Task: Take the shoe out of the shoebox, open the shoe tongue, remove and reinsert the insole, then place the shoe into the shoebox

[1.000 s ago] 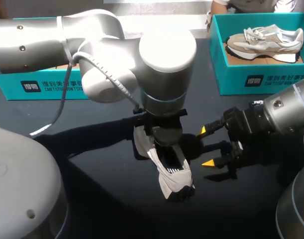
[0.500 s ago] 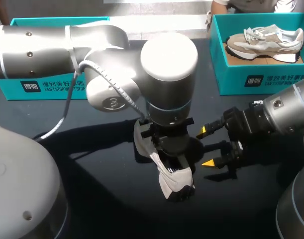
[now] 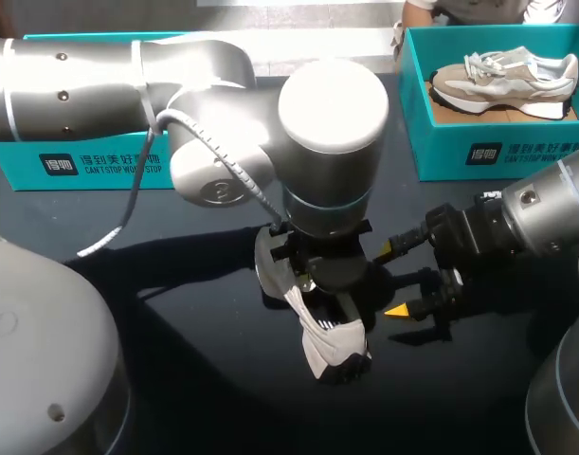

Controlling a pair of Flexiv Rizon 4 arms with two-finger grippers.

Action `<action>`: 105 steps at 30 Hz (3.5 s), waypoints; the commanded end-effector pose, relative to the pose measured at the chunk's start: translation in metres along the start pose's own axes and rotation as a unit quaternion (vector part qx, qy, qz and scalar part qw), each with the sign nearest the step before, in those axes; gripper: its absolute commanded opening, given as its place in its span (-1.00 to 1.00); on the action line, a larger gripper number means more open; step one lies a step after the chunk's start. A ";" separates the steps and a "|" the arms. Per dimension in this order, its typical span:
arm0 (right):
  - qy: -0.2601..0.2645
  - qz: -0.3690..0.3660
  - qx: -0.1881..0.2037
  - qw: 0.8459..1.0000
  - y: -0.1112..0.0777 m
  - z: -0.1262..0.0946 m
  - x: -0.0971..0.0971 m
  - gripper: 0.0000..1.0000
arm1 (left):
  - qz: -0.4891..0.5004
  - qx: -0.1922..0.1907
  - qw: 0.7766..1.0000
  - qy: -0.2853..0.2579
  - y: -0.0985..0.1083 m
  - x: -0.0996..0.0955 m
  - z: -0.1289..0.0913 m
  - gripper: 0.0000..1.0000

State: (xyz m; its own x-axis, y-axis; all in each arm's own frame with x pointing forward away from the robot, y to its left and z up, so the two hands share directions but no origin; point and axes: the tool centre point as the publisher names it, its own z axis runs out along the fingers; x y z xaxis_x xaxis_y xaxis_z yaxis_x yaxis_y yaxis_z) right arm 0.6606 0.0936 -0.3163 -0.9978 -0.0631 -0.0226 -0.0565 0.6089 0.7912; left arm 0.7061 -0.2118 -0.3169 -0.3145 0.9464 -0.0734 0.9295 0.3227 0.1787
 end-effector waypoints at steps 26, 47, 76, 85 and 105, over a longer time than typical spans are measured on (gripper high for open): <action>-0.001 0.001 0.002 1.000 0.001 0.002 0.000 1.00 | -0.349 -0.014 0.935 0.053 -0.022 0.024 -0.050 1.00; -0.001 0.001 0.002 1.000 0.001 0.002 0.000 1.00 | -0.583 0.001 0.810 0.064 -0.048 0.032 -0.053 1.00; -0.001 0.001 0.002 1.000 0.001 0.002 0.000 1.00 | -0.650 0.031 0.757 0.055 -0.092 0.006 -0.033 1.00; -0.001 0.001 0.002 1.000 0.001 0.002 0.000 1.00 | -0.662 0.046 0.746 0.050 -0.096 0.006 -0.021 1.00; -0.001 0.001 0.002 1.000 0.001 0.002 0.000 1.00 | -0.683 0.083 0.722 0.074 -0.118 0.011 0.018 0.70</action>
State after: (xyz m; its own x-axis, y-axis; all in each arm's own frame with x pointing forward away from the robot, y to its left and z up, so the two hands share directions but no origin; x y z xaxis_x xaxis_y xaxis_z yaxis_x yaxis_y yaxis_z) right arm 0.6606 0.0936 -0.3163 -0.9977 -0.0631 -0.0226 -0.0565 0.6089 0.7912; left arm 0.5960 -0.2379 -0.3504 -0.9661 -0.2559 0.0328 -0.2578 0.9629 -0.0794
